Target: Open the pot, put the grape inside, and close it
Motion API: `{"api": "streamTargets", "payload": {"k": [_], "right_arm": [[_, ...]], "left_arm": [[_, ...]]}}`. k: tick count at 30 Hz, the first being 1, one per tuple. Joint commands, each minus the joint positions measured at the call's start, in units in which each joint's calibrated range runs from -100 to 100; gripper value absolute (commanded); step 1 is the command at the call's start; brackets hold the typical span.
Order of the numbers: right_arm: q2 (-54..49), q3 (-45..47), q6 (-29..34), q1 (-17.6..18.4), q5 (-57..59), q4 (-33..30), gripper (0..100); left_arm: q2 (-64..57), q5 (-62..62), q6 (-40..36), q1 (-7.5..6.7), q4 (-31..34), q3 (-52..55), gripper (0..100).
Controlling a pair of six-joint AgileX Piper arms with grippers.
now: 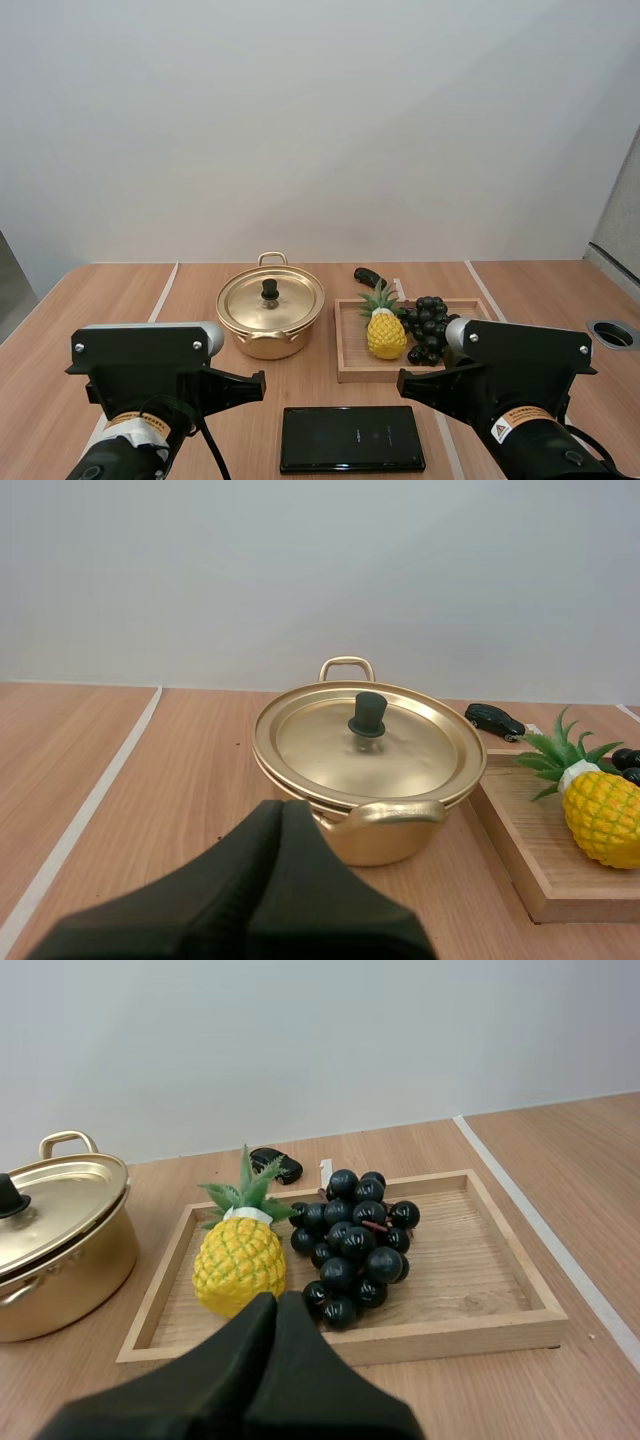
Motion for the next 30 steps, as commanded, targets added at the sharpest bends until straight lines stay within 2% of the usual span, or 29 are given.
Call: {"api": "streamTargets", "payload": {"k": [1,30], "right_arm": [[-0.4,0.0,-0.5,-0.1,-24.2,-10.7,0],[-0.4,0.0,-0.3,-0.1,-23.4,-10.0,0]], "left_arm": [[-0.2,-26.4,1.3,-0.02,3.7,0.0,0],[-0.2,-26.4,1.3,-0.2,3.7,0.0,0]]}}
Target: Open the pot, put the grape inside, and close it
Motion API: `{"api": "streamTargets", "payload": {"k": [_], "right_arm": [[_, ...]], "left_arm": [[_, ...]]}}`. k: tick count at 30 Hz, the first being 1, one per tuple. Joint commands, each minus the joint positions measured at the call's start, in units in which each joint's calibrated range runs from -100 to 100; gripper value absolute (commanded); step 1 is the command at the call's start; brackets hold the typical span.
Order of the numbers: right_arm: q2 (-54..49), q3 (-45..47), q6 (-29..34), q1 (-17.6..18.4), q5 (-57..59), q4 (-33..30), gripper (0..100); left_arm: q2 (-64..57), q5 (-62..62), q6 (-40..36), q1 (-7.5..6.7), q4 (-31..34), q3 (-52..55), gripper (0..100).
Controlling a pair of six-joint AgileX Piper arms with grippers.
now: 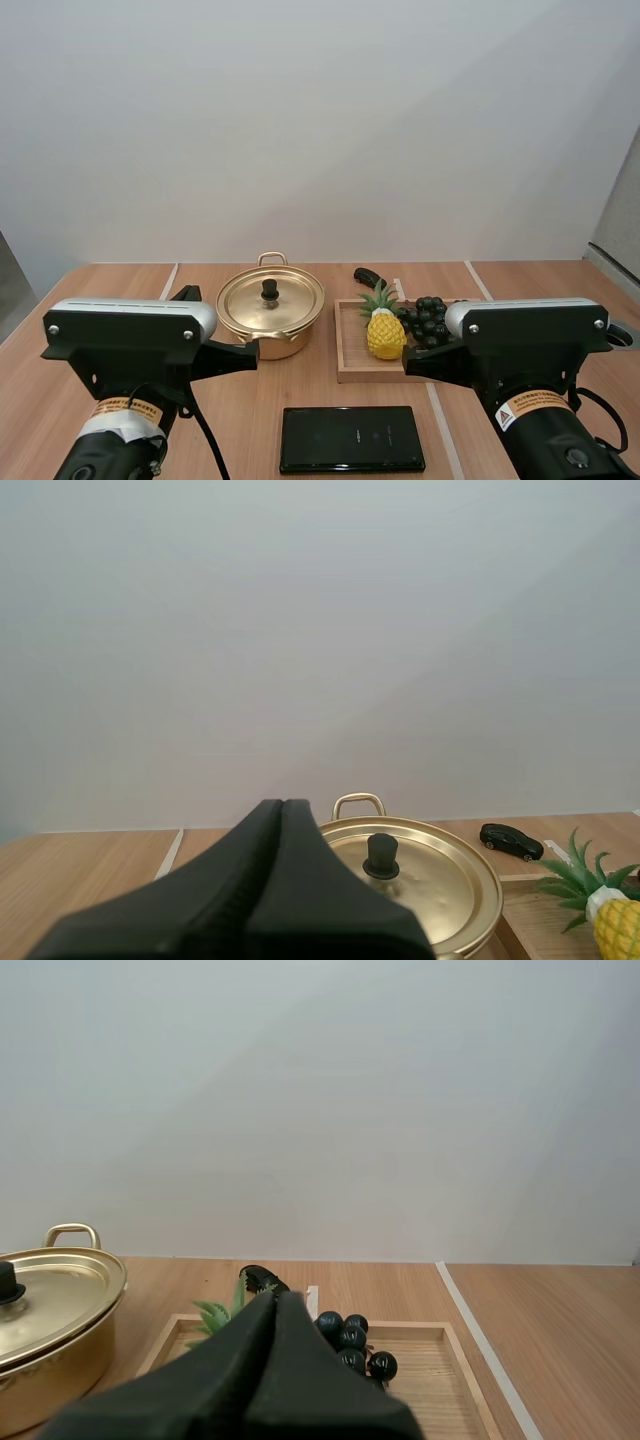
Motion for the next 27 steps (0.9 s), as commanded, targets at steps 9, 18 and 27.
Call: {"api": "streamTargets", "payload": {"k": [9,18,27], "right_arm": [[-0.3,0.0,-0.5,-0.1,-0.5,-6.9,0],[-0.3,0.0,-12.0,2.2,-13.2,-21.8,0],[-0.3,-13.5,-12.6,2.7,-14.3,-4.1,0]], "left_arm": [[-0.3,-1.9,0.1,-0.18,0.3,0.0,0],[-0.3,-12.3,7.0,-0.18,3.1,0.0,0],[-0.3,-31.9,19.0,-0.18,3.1,-5.3,0]]}}
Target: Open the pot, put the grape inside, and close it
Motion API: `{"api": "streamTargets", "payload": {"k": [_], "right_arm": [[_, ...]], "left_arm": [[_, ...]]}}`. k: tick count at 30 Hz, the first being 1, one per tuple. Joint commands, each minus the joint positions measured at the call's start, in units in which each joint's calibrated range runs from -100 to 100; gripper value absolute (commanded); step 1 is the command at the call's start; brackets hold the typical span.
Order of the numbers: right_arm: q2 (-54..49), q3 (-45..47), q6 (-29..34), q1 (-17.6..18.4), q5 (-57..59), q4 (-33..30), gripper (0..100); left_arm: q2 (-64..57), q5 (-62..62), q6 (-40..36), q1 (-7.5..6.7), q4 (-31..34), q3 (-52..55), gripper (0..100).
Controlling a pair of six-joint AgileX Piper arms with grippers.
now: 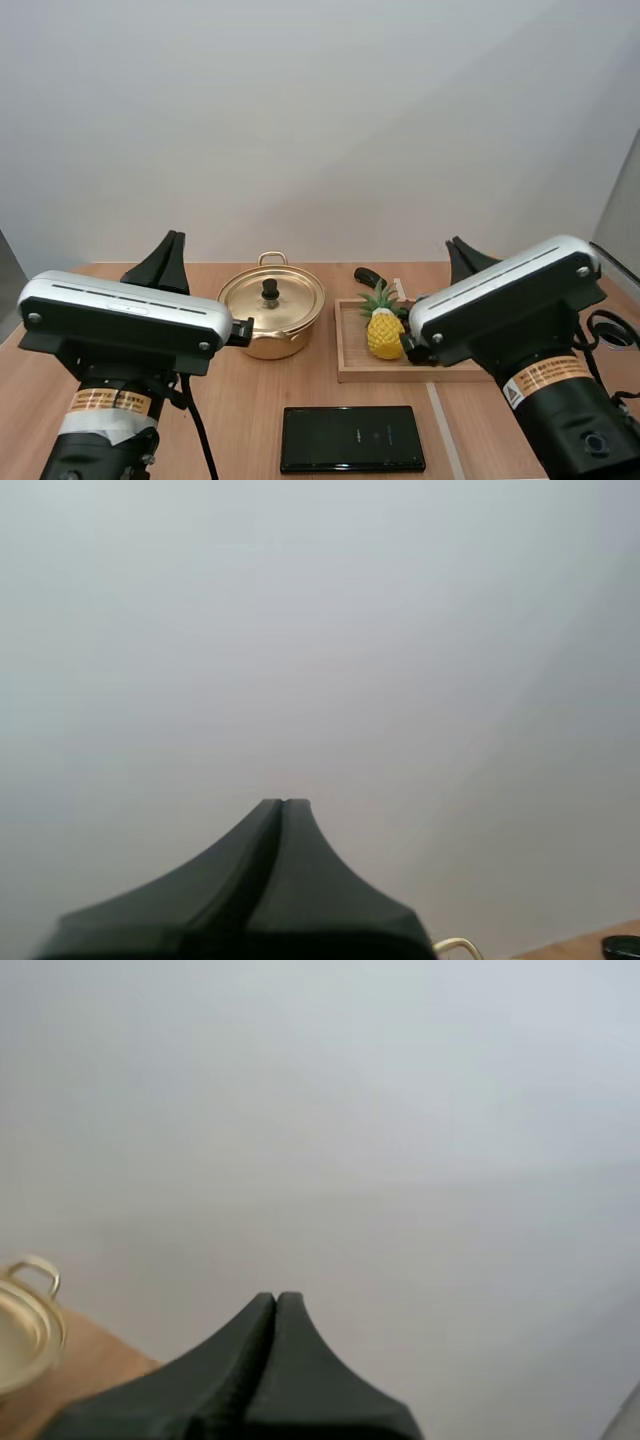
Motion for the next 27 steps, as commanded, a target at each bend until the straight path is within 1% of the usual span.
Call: {"api": "streamTargets", "payload": {"k": [1,3,6,9,10,13,17,19,23,25,27], "right_arm": [[-0.2,-5.3,-0.2,0.1,-0.2,9.3,0],[-0.1,-8.7,-0.2,0.1,-0.2,10.0,0],[1.9,-14.6,-0.1,0.1,3.1,10.0,0],[6.5,-22.2,0.1,0.1,13.3,11.9,0],[8.2,-25.3,0.3,0.0,17.1,12.3,0],[14.9,-34.7,2.1,0.0,27.6,12.3,0],[24.6,-49.7,8.9,0.0,40.7,10.9,0],[28.9,-56.0,11.2,-0.1,44.3,9.6,0],[36.3,-69.0,12.3,-0.2,52.9,7.2,0],[40.9,-76.3,12.3,-0.2,60.9,6.4,0],[44.8,-81.3,12.3,-0.2,67.9,5.8,0]], "left_arm": [[-0.2,-3.5,4.1,-0.18,0.5,-4.6,0],[-0.2,-2.0,4.2,-0.42,-0.4,-8.4,0],[0.3,5.7,4.2,-1.22,-5.6,-16.2,0],[2.7,13.3,4.2,-1.33,-10.4,-25.8,0],[3.8,14.8,4.2,-1.33,-11.0,-28.8,0],[7.7,15.6,4.2,-1.33,-11.1,-36.2,0],[14.3,20.6,4.2,-1.33,-11.3,-45.5,0],[18.0,24.0,4.2,-1.33,-11.3,-50.0,0],[26.5,31.6,3.4,-1.33,-11.3,-58.0,0],[30.2,35.3,2.5,-1.33,-11.3,-61.6,0],[33.8,39.1,1.2,-1.33,-11.0,-65.2,0]]}}
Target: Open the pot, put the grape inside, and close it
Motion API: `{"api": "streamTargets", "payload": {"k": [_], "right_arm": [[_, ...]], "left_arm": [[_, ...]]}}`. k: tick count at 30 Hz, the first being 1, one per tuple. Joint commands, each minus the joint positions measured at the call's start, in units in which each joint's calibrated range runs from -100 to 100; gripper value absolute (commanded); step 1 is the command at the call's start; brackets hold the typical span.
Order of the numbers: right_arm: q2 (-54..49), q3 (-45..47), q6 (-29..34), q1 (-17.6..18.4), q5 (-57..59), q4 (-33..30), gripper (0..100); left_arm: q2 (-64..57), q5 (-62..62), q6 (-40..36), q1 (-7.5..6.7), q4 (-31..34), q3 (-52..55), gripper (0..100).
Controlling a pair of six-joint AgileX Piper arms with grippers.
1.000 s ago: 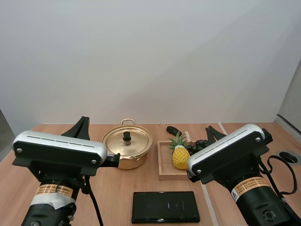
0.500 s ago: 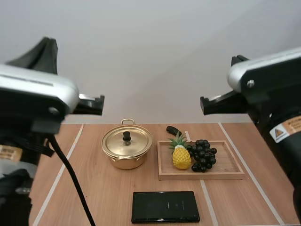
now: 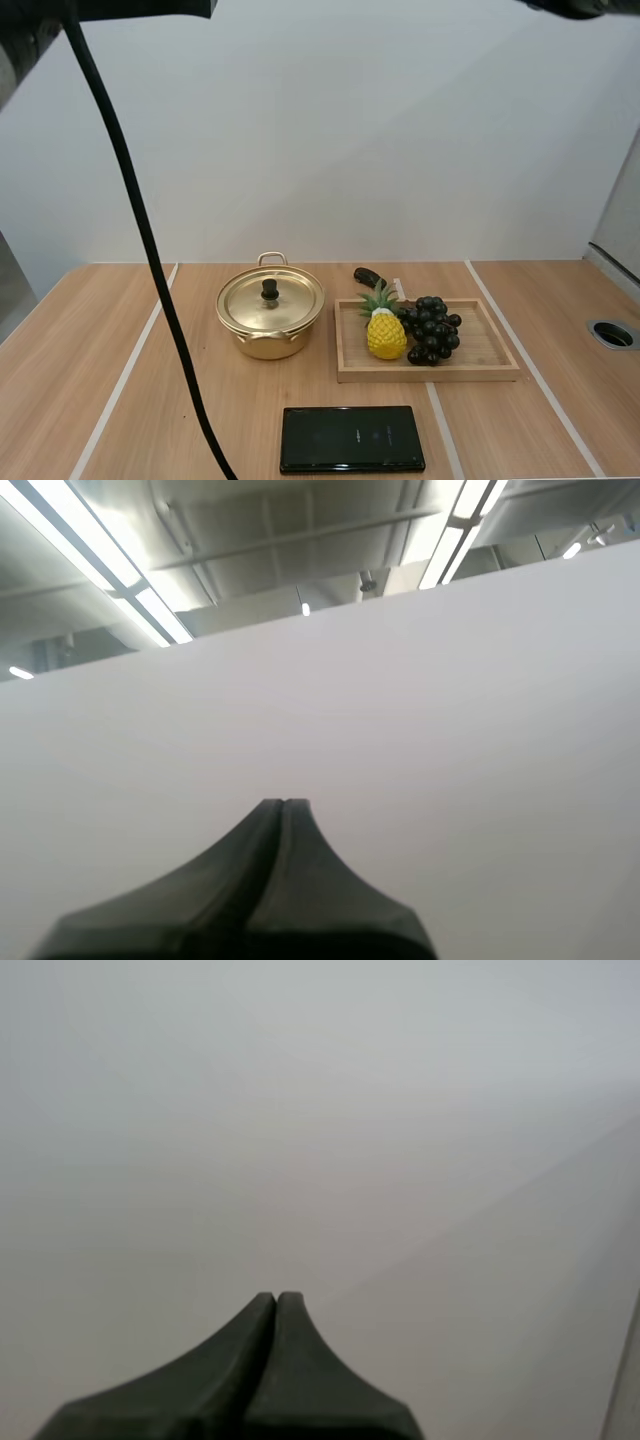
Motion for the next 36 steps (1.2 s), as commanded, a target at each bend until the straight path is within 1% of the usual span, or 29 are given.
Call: {"api": "streamTargets", "payload": {"k": [1,4,6,10,13,16,22,28,36], "right_arm": [[5.8,-8.2,0.5,-0.2,12.9,-1.6,0],[11.4,-15.1,0.5,-0.2,25.3,-1.8,0],[14.5,-17.8,0.5,-0.2,33.9,-1.7,0],[19.5,-18.7,0.5,-0.2,45.8,-1.2,0],[23.1,-18.7,0.5,-0.2,45.8,-0.8,0],[25.5,-18.7,0.5,-0.2,45.8,-0.8,0],[28.3,-16.5,0.5,-0.2,45.8,-0.6,0],[30.3,-9.0,0.5,-0.2,45.8,0.5,0],[31.0,1.9,0.5,-0.2,45.8,2.0,0]], "left_arm": [[5.3,7.0,-2.3,-0.16,-0.7,-5.4,0],[10.6,16.1,-3.6,-0.16,-0.3,-11.5,0],[13.8,23.3,-5.6,-0.16,2.1,-15.3,0],[20.9,38.4,-13.9,-0.16,10.3,-22.2,0],[25.4,47.8,-18.3,-0.16,12.7,-25.2,0],[29.9,56.1,-18.6,-0.16,12.7,-26.3,0],[37.5,66.6,-18.6,-0.16,12.8,-26.3,0],[43.6,73.9,-18.6,-0.16,12.8,-26.3,0],[48.5,81.0,-18.6,-0.16,12.8,-26.3,0]]}}
